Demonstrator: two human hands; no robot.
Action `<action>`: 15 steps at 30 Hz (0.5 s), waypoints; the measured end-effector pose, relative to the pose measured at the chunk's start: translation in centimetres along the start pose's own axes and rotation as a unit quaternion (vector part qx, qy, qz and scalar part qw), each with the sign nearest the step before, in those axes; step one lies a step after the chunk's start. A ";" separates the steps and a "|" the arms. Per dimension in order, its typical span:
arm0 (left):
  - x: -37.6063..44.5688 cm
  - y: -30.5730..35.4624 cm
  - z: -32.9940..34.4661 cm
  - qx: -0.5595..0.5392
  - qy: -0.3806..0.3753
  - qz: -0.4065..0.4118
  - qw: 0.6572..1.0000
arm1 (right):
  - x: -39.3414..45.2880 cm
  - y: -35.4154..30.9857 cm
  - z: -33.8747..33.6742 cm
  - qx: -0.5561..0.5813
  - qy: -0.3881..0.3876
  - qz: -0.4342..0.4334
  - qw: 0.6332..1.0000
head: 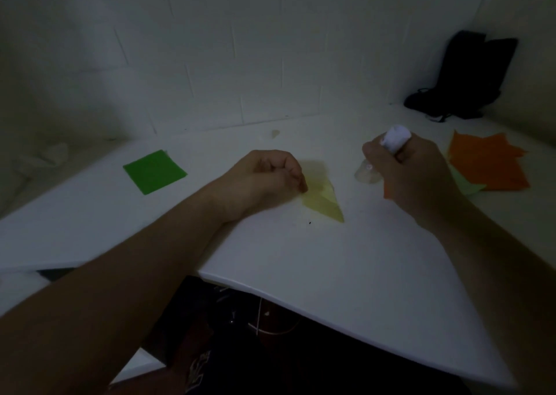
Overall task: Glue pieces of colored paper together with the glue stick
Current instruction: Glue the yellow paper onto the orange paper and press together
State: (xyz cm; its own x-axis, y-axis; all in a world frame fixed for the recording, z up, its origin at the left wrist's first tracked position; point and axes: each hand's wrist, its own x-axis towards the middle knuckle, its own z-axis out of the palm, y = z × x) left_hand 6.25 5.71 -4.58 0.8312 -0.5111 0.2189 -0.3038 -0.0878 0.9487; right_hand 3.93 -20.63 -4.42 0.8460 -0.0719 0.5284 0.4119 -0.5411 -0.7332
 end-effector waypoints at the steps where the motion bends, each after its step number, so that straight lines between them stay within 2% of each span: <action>1: 0.2 -0.1 -0.1 -0.012 0.029 0.007 0.999 | -0.1 -0.2 0.0 0.007 0.002 0.001 1.000; 5: 1.1 -0.9 -0.6 -0.062 0.151 0.007 0.987 | 0.0 -0.8 0.5 0.059 0.035 0.042 0.997; 7: 1.2 -1.0 -0.8 -0.121 0.156 -0.011 0.980 | 0.5 -1.3 0.6 0.104 0.032 0.075 0.991; 11: 1.9 -0.3 -1.5 -0.168 0.143 -0.085 0.972 | 2.9 -2.8 0.8 0.099 -0.053 0.068 0.991; 13: 3.0 0.2 -2.5 -0.151 0.144 -0.126 0.970 | 4.1 -3.6 1.5 0.080 -0.099 0.062 0.990; 15: 4.4 0.3 -3.9 -0.076 0.163 -0.130 0.975 | 4.5 -3.1 2.8 0.048 -0.125 0.061 0.989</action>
State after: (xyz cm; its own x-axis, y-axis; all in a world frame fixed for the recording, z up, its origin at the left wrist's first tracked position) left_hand 11.68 6.78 -2.42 0.9824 -0.1868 0.0030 -0.0103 -0.0379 0.9992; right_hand 7.38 -16.92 -1.00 0.9437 0.0845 0.3199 0.3219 -0.4590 -0.8281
